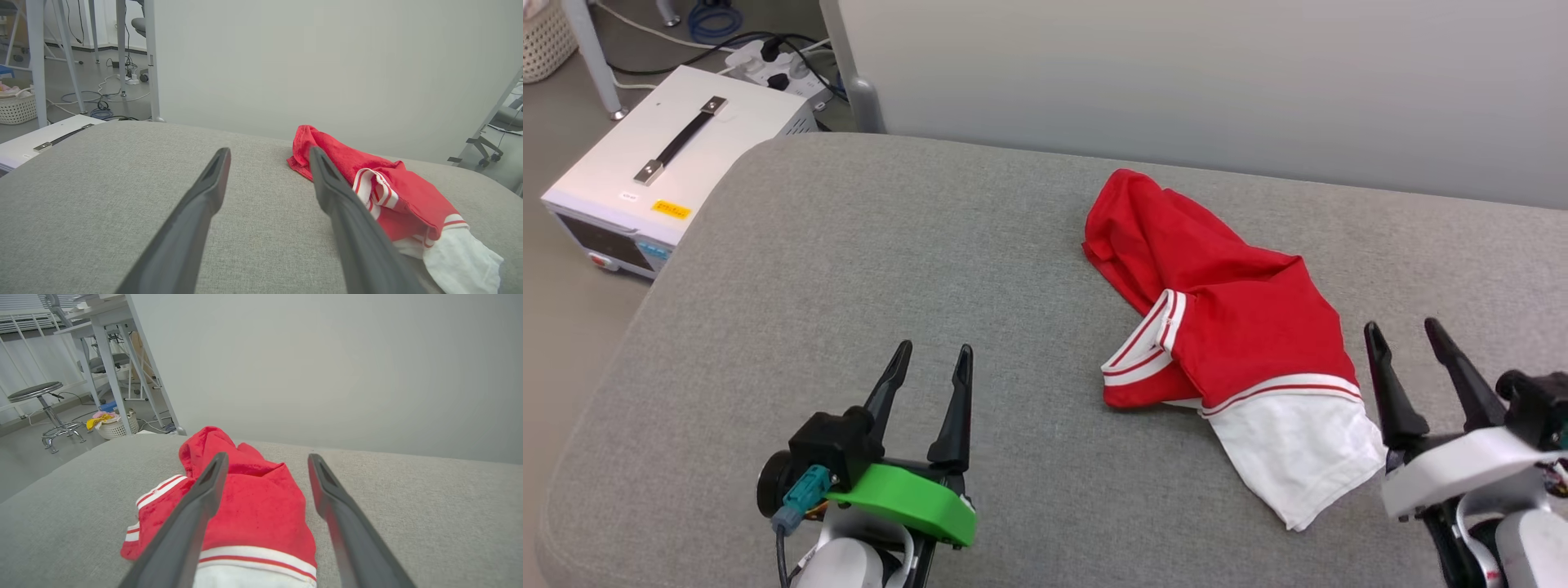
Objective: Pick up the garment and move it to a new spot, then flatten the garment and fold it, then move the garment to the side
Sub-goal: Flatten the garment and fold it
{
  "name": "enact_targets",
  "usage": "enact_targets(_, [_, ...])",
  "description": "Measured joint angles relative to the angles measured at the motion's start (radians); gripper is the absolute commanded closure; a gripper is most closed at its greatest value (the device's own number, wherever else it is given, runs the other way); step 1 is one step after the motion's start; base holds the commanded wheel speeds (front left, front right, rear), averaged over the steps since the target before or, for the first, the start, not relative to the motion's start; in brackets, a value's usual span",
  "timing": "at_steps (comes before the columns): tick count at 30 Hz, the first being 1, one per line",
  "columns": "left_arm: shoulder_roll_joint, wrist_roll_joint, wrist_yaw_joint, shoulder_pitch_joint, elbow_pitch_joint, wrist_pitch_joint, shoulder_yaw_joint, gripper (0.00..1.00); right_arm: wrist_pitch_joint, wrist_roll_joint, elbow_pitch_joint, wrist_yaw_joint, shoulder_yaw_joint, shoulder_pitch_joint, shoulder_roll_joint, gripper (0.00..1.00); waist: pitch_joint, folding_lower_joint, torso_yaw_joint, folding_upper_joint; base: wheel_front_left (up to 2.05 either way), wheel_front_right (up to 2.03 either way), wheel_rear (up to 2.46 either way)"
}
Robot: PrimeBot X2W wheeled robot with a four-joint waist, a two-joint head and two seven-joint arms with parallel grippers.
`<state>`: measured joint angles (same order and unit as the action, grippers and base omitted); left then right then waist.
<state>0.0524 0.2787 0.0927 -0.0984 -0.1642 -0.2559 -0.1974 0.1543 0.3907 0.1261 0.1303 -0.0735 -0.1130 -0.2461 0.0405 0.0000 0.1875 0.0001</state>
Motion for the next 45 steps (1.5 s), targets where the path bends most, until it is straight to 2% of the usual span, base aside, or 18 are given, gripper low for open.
enact_targets(6, [0.0,-0.006,0.007,0.008,-0.001,0.0,0.014,0.0,-0.006,-0.041,-0.065,0.0,0.039,0.092,0.078,0.0,-0.006,0.0,-0.033,0.0,0.0,0.0,0.0])
enact_targets(13, [0.0,-0.007,0.009,0.016,0.001,0.0,0.019,0.0,-0.058,-0.057,-0.109,0.0,0.052,0.104,0.087,0.0,0.006,0.0,-0.048,0.0,0.0,0.0,0.0])
enact_targets(14, [0.0,-0.007,0.009,0.016,0.001,0.0,0.019,0.0,-0.079,-0.056,-0.112,0.0,0.051,0.105,0.084,0.0,0.009,0.0,-0.047,0.0,0.0,0.0,0.0])
enact_targets(15, [0.0,-0.007,0.01,0.015,0.004,0.0,0.015,0.0,-0.186,-0.057,-0.128,0.0,0.021,0.106,0.052,0.0,0.021,0.0,-0.041,0.0,0.0,0.0,0.0])
enact_targets(22, [0.0,-0.006,0.01,0.014,-0.001,0.0,-0.004,0.0,-0.539,-0.015,-0.155,0.0,-0.097,0.106,-0.039,0.0,0.041,0.0,-0.012,0.0,0.0,0.0,0.0])
enact_targets(27, [0.0,-0.005,0.009,0.011,-0.007,0.0,-0.026,0.0,-0.733,0.019,-0.152,0.0,-0.141,0.106,-0.07,0.0,0.051,0.0,0.019,0.0,0.0,0.0,0.0])
enact_targets(30, [0.0,-0.003,0.009,0.004,-0.009,0.0,-0.032,0.0,-0.784,0.025,-0.125,0.0,-0.152,0.104,-0.073,0.0,0.06,0.0,0.042,0.0,0.0,0.0,0.0])
enact_targets(41, [0.0,0.003,0.008,-0.001,-0.009,0.0,-0.037,0.0,-0.824,0.019,-0.012,0.0,-0.145,0.064,-0.072,0.0,0.1,0.0,0.107,0.0,0.0,0.0,0.0])
enact_targets(42, [0.0,0.003,0.008,-0.001,-0.01,0.0,-0.037,0.0,-0.832,0.021,-0.002,0.0,-0.144,0.064,-0.073,0.43,0.101,0.0,0.11,0.0,0.0,0.0,0.0])
enact_targets(43, [0.0,0.003,0.008,-0.001,-0.01,0.0,-0.036,0.0,-0.837,0.021,0.001,0.0,-0.145,0.064,-0.074,0.75,0.1,0.0,0.111,0.0,0.0,0.0,0.0])
enact_targets(44, [0.0,0.002,0.007,-0.001,-0.011,0.0,-0.034,0.0,-0.838,0.023,0.003,0.0,-0.148,0.064,-0.077,1.0,0.098,0.0,0.11,0.0,0.0,0.0,0.0])
enact_targets(45, [0.0,0.002,0.007,-0.001,-0.011,0.0,-0.03,0.0,-0.838,0.027,0.004,0.0,-0.15,0.064,-0.081,1.0,0.096,0.0,0.107,0.0,0.0,0.0,0.0])
